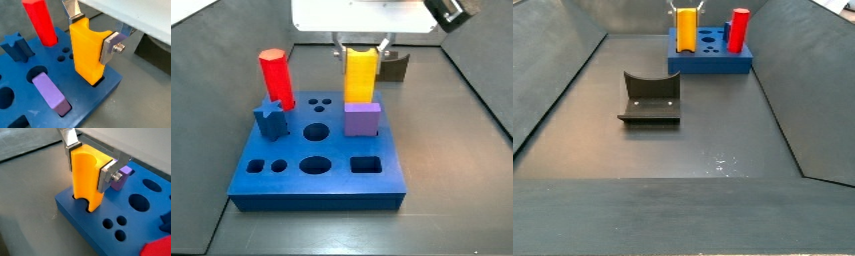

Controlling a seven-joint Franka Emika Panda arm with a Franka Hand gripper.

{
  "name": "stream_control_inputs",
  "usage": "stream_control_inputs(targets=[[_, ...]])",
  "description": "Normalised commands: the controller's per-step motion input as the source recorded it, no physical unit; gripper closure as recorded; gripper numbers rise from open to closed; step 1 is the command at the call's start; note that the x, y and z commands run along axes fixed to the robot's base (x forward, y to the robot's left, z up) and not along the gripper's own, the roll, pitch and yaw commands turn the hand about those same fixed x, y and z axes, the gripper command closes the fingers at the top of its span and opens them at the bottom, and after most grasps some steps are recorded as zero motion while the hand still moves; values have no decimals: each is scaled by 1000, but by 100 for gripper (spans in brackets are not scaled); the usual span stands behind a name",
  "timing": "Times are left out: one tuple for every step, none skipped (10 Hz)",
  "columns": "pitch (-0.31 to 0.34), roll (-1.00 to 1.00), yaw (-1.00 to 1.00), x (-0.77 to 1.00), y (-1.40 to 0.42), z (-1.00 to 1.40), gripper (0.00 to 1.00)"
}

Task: Pick up the arch object. Move up. Place the arch object on the fixture. Regrasp the arch object. Move to above the board. Insert the arch object.
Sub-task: Insert the arch object.

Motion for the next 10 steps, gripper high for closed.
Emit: stream_control_inputs(targets=[[-4,100,0,0,0,-431,100],[-36,129,0,-86,-11,-531,100],[-114,166,0,-189,-34,-731,100],[-164,151,14,-194,-69,-874,100],[-176,143,0,-166,-91,-863,100],[-177,133,0,-77,-120,-854,100],[-191,116,0,0,-157,-837,100],[-179,66,0,-23,-163,-594,100],[-156,-11,23,-26,-6,-197,100],[-91,-3,0,0,0,-63,100]])
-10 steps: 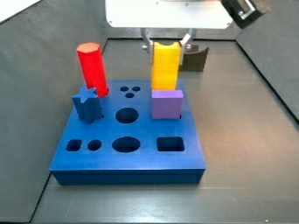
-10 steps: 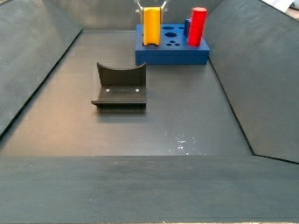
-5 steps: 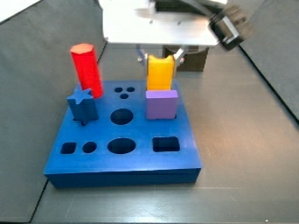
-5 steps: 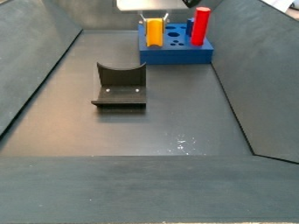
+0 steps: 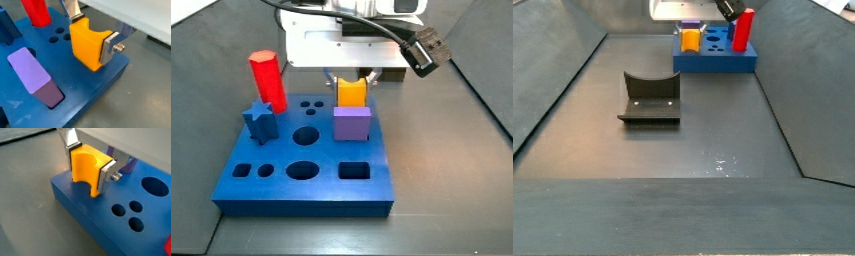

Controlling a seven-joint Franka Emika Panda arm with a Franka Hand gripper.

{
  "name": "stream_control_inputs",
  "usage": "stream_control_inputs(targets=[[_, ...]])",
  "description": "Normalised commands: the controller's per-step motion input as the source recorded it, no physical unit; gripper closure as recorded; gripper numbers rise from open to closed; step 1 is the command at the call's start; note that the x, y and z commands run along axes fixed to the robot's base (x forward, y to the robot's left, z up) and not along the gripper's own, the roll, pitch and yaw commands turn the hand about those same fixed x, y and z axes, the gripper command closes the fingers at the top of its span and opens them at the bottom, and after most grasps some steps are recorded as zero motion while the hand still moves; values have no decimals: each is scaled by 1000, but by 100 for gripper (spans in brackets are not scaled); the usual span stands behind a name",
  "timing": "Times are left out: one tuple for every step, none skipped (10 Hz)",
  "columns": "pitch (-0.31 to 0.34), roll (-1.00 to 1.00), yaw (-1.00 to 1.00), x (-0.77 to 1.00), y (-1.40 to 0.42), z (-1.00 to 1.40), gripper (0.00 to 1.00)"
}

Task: Pick up the arch object. Move up. Place the arch object on the fixture. Regrasp the arch object. Move to above the board. Insert the arch object.
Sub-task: Insert the arch object.

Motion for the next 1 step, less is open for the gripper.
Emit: stream_control_inputs(targets=[[-10,0,0,0,0,0,100]])
